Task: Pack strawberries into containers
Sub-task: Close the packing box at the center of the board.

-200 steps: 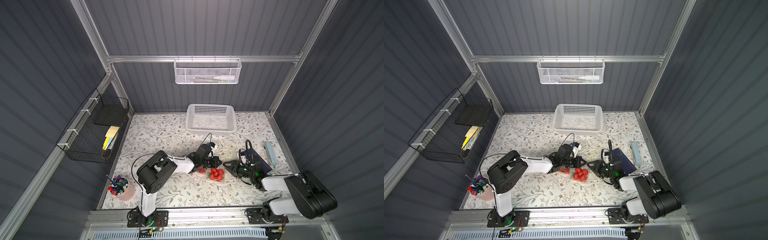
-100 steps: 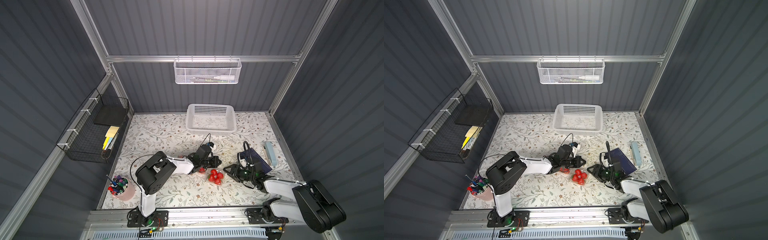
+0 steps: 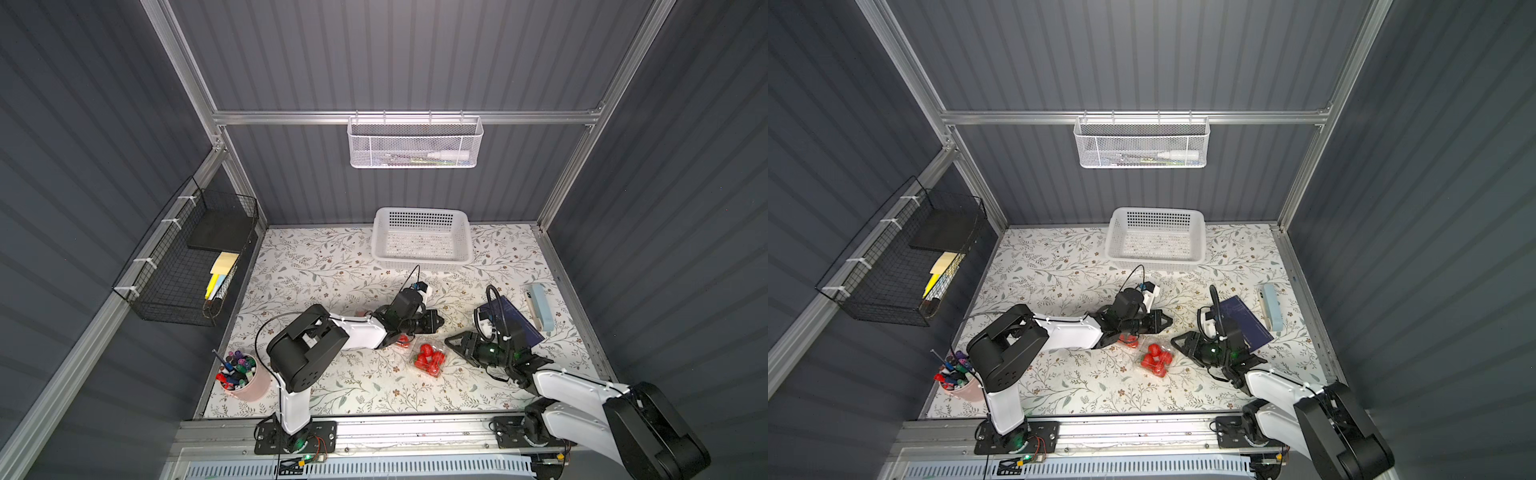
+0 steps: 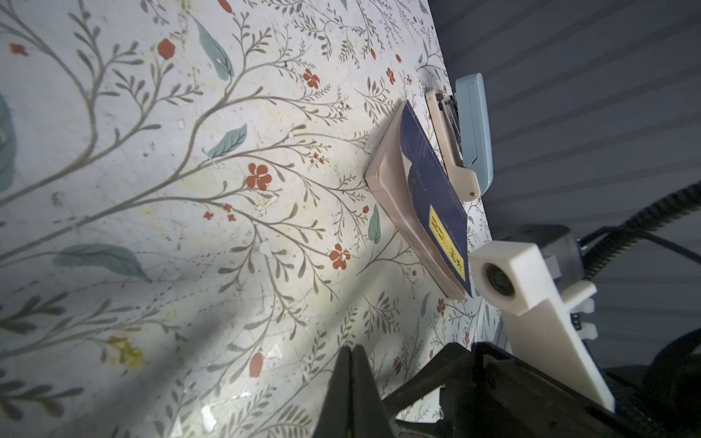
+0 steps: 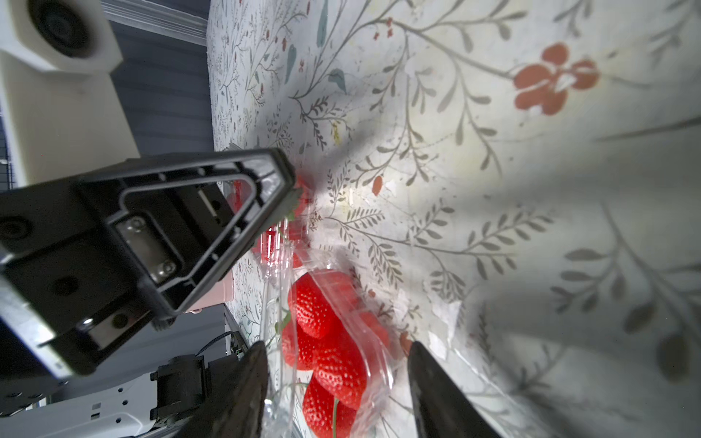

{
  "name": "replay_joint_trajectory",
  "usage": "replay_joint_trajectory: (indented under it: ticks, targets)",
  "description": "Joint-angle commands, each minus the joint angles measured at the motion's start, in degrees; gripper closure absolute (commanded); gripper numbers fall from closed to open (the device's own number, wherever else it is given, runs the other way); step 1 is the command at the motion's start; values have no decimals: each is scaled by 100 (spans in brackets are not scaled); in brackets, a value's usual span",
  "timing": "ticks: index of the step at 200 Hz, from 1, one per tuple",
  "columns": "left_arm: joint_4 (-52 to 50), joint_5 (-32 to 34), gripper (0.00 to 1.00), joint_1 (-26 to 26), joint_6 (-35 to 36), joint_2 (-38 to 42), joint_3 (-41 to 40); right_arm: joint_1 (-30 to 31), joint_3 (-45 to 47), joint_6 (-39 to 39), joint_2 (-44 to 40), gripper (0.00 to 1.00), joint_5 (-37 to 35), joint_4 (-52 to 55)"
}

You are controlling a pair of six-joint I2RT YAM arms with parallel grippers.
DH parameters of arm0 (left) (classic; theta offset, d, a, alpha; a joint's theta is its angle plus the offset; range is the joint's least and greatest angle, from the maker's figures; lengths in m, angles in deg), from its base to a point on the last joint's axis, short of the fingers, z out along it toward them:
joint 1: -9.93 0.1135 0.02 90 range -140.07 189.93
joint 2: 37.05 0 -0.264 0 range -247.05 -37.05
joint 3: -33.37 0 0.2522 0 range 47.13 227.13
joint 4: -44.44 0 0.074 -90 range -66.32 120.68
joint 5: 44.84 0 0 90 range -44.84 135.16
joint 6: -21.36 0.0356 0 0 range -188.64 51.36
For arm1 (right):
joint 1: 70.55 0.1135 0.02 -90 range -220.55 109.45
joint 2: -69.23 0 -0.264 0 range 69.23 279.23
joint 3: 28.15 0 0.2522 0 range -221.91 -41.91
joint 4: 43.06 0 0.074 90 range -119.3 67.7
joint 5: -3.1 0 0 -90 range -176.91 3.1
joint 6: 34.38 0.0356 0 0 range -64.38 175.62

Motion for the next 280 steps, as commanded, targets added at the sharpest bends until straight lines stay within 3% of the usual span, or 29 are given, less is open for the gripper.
replay_joint_trajectory:
  ticks: [1, 75, 135, 186, 218, 280]
  targets:
    - [80, 59, 100, -51, -66, 122, -99, 65, 95, -193, -199, 39, 25, 306]
    - [-164, 349, 100, -87, -154, 371, -153, 393, 78, -344, -588, 38, -236, 867]
    - [-1708, 1148, 100, -95, -102, 1986, -365, 402, 26, -352, -377, 39, -292, 740]
    - [-2213, 626, 100, -196, -4, 2914, -1289, 437, -71, -404, -289, 39, -377, 767]
    - [-1732, 435, 100, -553, -62, 2877, -1682, 436, -124, -465, -266, 39, -406, 857]
    - [-1338, 385, 100, -1046, 21, 1943, -1639, 435, -90, -404, -324, 39, -507, 805]
